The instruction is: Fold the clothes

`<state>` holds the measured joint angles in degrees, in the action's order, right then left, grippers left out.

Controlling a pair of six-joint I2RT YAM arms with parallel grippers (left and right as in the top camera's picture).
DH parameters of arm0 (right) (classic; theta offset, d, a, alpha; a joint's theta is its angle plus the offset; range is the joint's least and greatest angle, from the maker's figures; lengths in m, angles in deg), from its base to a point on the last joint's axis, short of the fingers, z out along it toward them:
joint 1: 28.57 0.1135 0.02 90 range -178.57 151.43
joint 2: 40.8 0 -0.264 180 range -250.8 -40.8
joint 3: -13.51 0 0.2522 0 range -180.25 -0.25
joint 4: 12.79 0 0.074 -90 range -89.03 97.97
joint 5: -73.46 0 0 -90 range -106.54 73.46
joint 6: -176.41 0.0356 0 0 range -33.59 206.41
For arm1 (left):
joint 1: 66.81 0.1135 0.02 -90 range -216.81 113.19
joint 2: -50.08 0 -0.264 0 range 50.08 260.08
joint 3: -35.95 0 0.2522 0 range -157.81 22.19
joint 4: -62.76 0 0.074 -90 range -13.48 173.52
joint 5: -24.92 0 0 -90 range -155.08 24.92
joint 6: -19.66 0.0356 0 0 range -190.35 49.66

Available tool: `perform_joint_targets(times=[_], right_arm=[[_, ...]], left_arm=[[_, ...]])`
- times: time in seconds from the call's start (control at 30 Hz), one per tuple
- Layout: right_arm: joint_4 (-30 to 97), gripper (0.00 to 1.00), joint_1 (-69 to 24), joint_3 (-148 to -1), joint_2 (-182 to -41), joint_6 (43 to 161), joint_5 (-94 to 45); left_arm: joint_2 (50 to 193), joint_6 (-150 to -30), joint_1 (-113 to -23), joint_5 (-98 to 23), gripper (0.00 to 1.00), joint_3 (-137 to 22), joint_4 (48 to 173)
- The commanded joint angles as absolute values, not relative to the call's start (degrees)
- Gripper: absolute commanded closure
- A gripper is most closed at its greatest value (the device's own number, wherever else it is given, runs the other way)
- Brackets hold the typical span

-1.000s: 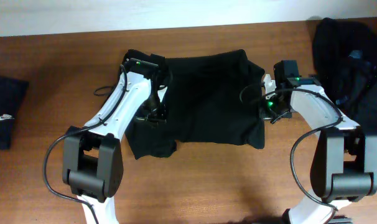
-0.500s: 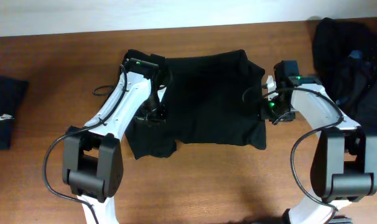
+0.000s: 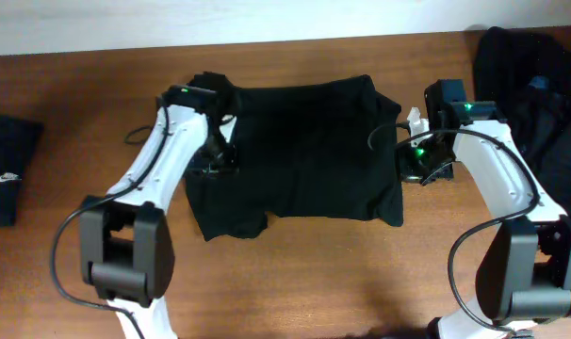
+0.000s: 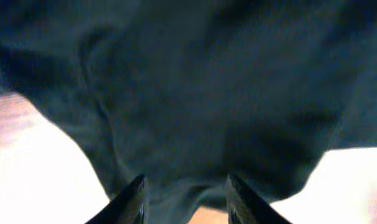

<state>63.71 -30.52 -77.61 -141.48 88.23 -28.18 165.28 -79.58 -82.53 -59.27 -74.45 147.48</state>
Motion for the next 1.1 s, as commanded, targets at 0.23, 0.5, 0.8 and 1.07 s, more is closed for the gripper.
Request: perform_joint_targets(times=[0.23,0.5,0.8,1.07], right_arm=[[57.4,0.96,-27.8,-68.8,-141.5,88.4,-30.9],[50.4,0.96,-27.8,-64.9,-141.6,88.4,-29.6],[48.7,0.96,-27.7,-63.1,-141.6,88.4,-29.7],[47.1,0.96,-27.0,-63.1,-141.6,88.3,-30.4]], left_arm=[[161.6,-79.7,-82.7,-56.3,0.59,-75.2,150.3],[161.6,-80.2,-79.1,-58.9,0.47,-75.2,150.9],[161.6,-80.1,-73.0,-58.9,0.41,-69.8,146.7],[161.6,-80.1,-71.9,-54.1,0.43,-58.3,136.6]])
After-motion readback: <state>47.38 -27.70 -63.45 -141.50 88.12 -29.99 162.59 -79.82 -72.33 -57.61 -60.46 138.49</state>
